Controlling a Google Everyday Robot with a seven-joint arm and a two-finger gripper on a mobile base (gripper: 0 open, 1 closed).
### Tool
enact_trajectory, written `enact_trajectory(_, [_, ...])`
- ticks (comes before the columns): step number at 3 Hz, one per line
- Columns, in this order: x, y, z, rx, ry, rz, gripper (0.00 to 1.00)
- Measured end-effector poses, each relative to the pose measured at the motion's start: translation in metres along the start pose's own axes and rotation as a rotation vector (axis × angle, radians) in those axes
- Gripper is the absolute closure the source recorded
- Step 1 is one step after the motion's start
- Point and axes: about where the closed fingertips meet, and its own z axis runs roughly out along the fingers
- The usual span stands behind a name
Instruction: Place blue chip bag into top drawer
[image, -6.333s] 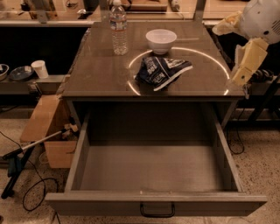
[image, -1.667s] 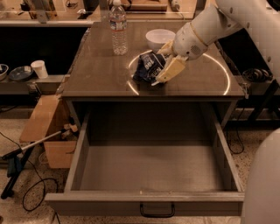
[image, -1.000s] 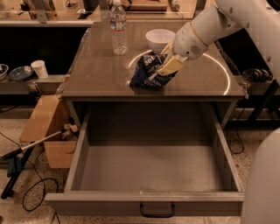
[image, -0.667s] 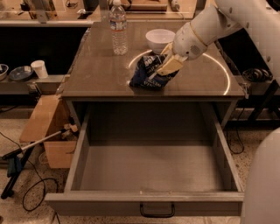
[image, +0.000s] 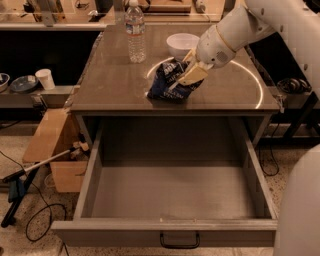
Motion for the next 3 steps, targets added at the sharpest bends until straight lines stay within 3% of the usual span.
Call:
enact_trajectory(1, [0.001, 0.010, -0.010, 0.018, -0.002, 0.002, 1.00])
enact_trajectory(3, [0.014, 0.063, -0.041, 0.052, 0.011, 0.072, 1.00])
